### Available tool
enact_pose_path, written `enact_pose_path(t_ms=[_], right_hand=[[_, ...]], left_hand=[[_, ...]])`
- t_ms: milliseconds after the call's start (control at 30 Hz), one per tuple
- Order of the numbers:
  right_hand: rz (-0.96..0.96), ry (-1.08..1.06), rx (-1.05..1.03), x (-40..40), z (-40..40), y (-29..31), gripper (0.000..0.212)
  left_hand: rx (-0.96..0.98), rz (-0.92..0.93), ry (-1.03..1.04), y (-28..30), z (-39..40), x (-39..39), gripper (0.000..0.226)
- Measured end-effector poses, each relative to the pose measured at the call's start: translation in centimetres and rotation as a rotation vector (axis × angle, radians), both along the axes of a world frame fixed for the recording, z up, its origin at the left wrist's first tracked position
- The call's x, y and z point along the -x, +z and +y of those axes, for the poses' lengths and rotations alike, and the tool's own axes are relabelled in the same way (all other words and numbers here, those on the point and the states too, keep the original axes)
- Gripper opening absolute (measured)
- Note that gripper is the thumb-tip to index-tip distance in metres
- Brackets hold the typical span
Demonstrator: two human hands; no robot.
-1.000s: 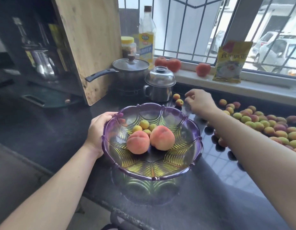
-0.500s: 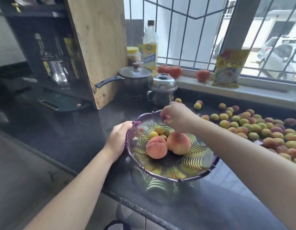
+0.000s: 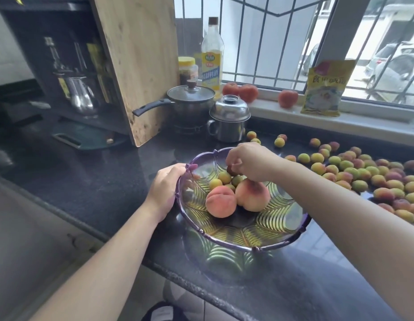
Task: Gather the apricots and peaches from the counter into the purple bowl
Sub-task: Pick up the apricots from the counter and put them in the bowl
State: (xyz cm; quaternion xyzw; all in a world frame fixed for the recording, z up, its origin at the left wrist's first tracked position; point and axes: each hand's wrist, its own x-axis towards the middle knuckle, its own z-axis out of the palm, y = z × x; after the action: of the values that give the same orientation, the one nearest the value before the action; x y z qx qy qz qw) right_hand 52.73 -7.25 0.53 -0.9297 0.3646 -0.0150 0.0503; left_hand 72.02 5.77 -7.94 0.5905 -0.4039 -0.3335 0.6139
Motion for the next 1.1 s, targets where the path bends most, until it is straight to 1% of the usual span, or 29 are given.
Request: enact_pose_path(t_ms=[67,133,167,233,300,333,367,400,467,567,633,733,800,867,933,1000,1033,1100], right_hand=[[0.026,0.003,0.005,0.0,0.1,0.1,0.017],[-0.012,0.009,-0.015,0.3,0.2,0.2,0.018],[-0.085,-0.001,-0.043,0.8,0.1,0.4,0.019],[-0.34,-0.093,-0.093,2.6,-0.3,1.0,0.019],[-0.632,-0.224,-0.058,5.5,-0.7,1.6,0.019],[-0.748,-0.3,-0.036,7.3,-0.9,1.5,0.02],[-0.819,-0.378,0.0,8.9,-0.8,1.3,0.021],[-0.832,-0.45,0.047,10.5,-0.7,0.8,0.023],[-0.742,-0.559,0.099,12.8,-1.0,-0.8,0.025],[-0.607,-0.621,0.089,14.1,-1.8,-2.3,0.027],[-0.559,-0.62,0.097,13.9,-2.1,-2.3,0.027],[-0.435,-0.581,0.123,12.8,-2.7,-2.7,0.023],[-0.288,-0.583,0.131,11.9,-3.3,-3.2,0.022],[-0.126,-0.583,0.116,11.2,-3.6,-3.2,0.027],[-0.008,-0.566,0.094,10.7,-3.5,-2.9,0.027],[0.051,-0.547,0.086,10.4,-3.5,-2.7,0.031],[0.051,-0.55,0.083,10.4,-3.6,-2.8,0.031],[-0.034,-0.576,0.075,10.5,-3.9,-3.0,0.024]], left_hand=[[-0.002,-0.005,0.002,0.1,0.0,0.1,0.049],[0.005,-0.007,0.003,0.0,0.1,0.0,0.048],[0.005,-0.003,0.001,0.0,0.2,0.0,0.048],[0.012,-0.002,-0.008,-0.1,0.3,0.0,0.048],[0.016,-0.004,-0.011,-0.1,0.3,0.1,0.047],[0.02,-0.008,-0.015,-0.1,0.3,0.1,0.047],[0.025,-0.013,-0.019,-0.1,0.2,0.2,0.046],[0.026,-0.015,-0.018,-0.2,0.0,0.2,0.046],[0.02,0.002,-0.015,-0.3,-0.3,0.2,0.044],[0.031,0.005,0.003,-0.6,-0.4,-0.2,0.045],[0.042,0.014,0.008,-0.7,-0.3,-0.3,0.046],[0.04,0.022,0.011,-0.7,-0.3,-0.2,0.039],[0.041,0.032,0.004,-0.5,-0.2,-0.1,0.04],[0.041,0.033,0.002,-0.5,-0.2,-0.2,0.043],[0.046,0.029,0.006,-0.6,-0.1,-0.2,0.038],[0.044,0.024,0.014,-0.6,0.0,-0.1,0.037],[0.041,0.018,0.014,-0.6,0.0,-0.1,0.038],[0.039,0.01,0.011,-0.6,0.0,-0.2,0.039]])
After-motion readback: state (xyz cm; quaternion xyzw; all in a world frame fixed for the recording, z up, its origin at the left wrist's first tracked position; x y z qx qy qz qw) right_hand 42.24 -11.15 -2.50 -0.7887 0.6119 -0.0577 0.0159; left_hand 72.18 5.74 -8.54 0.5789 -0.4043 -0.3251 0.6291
